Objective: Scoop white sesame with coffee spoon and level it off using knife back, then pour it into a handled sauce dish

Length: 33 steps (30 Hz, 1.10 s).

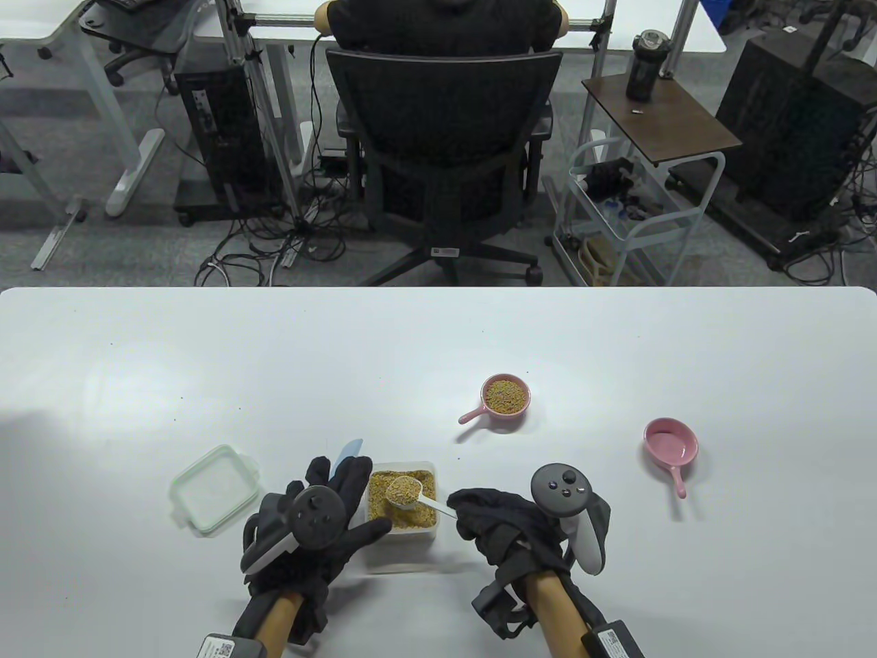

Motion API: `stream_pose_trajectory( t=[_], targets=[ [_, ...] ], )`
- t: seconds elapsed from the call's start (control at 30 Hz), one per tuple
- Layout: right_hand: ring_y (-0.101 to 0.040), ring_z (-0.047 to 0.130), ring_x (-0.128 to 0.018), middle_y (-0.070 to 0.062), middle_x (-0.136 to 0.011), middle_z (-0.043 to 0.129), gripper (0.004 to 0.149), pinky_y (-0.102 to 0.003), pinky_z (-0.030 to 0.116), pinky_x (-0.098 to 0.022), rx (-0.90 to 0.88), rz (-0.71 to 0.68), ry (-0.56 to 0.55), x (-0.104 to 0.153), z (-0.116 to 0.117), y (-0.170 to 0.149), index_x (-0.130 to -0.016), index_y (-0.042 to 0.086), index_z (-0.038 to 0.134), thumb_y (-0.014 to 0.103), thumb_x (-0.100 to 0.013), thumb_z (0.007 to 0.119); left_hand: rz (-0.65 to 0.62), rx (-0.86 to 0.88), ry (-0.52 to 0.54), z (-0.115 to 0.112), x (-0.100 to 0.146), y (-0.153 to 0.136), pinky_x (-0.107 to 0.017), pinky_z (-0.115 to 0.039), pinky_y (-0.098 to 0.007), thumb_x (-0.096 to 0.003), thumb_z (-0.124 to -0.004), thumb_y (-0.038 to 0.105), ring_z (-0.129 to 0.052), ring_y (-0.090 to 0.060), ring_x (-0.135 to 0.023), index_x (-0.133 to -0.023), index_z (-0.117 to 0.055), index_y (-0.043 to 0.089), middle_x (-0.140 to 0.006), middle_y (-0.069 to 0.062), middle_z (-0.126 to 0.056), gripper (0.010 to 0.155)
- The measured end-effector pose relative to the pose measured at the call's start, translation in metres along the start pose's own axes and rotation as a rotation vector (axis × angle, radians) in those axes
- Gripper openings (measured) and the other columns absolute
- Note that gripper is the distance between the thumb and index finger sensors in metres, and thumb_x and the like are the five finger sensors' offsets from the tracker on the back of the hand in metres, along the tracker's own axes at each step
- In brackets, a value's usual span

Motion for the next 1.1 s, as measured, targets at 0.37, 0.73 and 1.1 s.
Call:
stream_pose_trajectory(
  t=[0.37,0.73,1.1],
  targets=[
    [-0.009,0.091,-0.024,-0.008,-0.060,0.100,0.036,-0.039,0.084,-0.028,0.008,-0.017,-0.006,0.001,-0.001,0.001,-0.089,0.013,0.090,0.025,-0.056,0.081,0.329,-0.237,0.013,0.013,0.006,-0.021,-0.078,-0.058,-0.057,-0.0536,-0.073,0.064,-0.086,-0.032,-0.097,-0.118,-0.058,0.022,-0.111,-0.005,-0.077,0.078],
    [-0.009,0.091,-0.024,-0.008,-0.060,0.100,0.036,-0.040,0.084,-0.028,0.008,-0.019,-0.014,0.002,-0.003,0.000,-0.089,0.013,0.090,0.025,-0.056,0.081,0.458,-0.387,-0.121,-0.002,-0.004,-0.018,-0.071,-0.067,-0.054,-0.0541,-0.080,0.057,-0.096,-0.023,-0.070,-0.099,-0.078,0.023,-0.085,0.000,-0.089,0.056],
    [-0.009,0.091,-0.024,-0.008,-0.060,0.100,0.036,-0.040,0.084,-0.028,0.008,-0.017,-0.009,0.002,-0.003,0.000,-0.089,0.013,0.090,0.025,-0.056,0.080,0.421,-0.311,-0.104,-0.005,-0.004,-0.020,-0.069,-0.069,-0.053,-0.0545,-0.080,0.055,-0.097,-0.019,-0.064,-0.092,-0.078,0.026,-0.080,0.003,-0.089,0.047]
  ],
)
Point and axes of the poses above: the tracker on the back of each hand, its own y axis roughly to the thumb side, its own x axis roughly from the fingertips to the wrist, z = x × y, the point moved 1 cm from there along -x, roughly from the wrist to the fingertips
